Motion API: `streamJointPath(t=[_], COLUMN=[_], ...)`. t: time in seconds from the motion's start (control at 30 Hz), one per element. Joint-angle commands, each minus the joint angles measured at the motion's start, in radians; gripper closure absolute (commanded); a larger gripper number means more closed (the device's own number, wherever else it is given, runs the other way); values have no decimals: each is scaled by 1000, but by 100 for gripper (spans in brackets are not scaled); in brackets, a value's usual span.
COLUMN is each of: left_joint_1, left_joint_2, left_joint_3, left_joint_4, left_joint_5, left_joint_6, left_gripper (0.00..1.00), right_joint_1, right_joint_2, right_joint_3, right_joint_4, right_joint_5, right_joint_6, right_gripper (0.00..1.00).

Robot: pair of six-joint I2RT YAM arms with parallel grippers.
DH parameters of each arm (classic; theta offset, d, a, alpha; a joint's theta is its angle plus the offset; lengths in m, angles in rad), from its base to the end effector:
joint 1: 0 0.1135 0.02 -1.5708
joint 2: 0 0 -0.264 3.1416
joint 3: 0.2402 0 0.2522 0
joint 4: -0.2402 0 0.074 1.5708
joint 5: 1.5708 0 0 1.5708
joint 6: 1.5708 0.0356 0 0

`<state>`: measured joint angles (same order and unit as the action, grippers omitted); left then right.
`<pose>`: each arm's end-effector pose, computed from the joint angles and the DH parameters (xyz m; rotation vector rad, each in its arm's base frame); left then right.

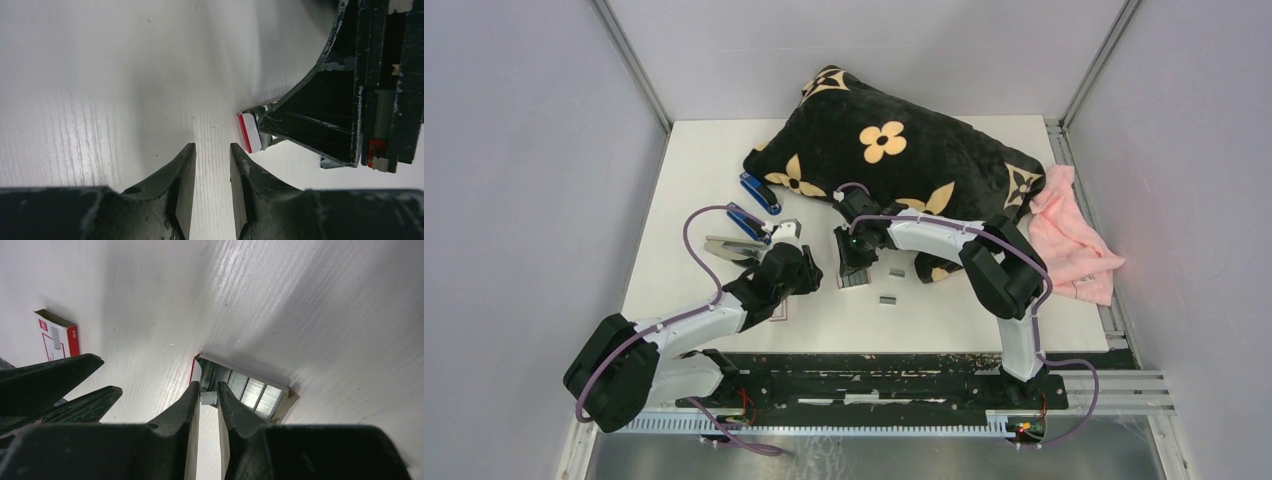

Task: Unload the staples from the stapler
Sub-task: Place the staple in the staple box.

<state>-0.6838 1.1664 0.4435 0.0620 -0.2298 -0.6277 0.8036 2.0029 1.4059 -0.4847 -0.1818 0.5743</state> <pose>0.1798 -0.1360 0.1724 -0.0638 2.2510 -0.4650 0.2856 0.3054 0.1689 -0.3846 2.7815 0.6428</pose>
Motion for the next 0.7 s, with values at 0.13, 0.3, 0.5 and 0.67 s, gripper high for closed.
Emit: streamJointPath(t=[0.13, 0.3, 0.5, 0.67], left_joint_1=[2, 3, 1, 3], left_joint_2=[-34, -36, -43, -49], left_joint_3=[-3, -6, -5, -5], left_joint_4=[33, 32, 24, 20], left_joint_5=[-5, -6, -8, -9], left_joint_6=[39, 39, 40, 40], left_gripper=[62, 62, 62, 62], right_joint_1=[9, 11, 13, 15], right_joint_2=[13, 13, 8, 1], right_joint_3=[43, 43, 43, 44], right_joint_4=[-2, -2, -4, -3], right_joint_5=[27, 15, 4, 0], right_joint_6=[-13, -15, -20, -29], right_gripper=[77, 75, 72, 71])
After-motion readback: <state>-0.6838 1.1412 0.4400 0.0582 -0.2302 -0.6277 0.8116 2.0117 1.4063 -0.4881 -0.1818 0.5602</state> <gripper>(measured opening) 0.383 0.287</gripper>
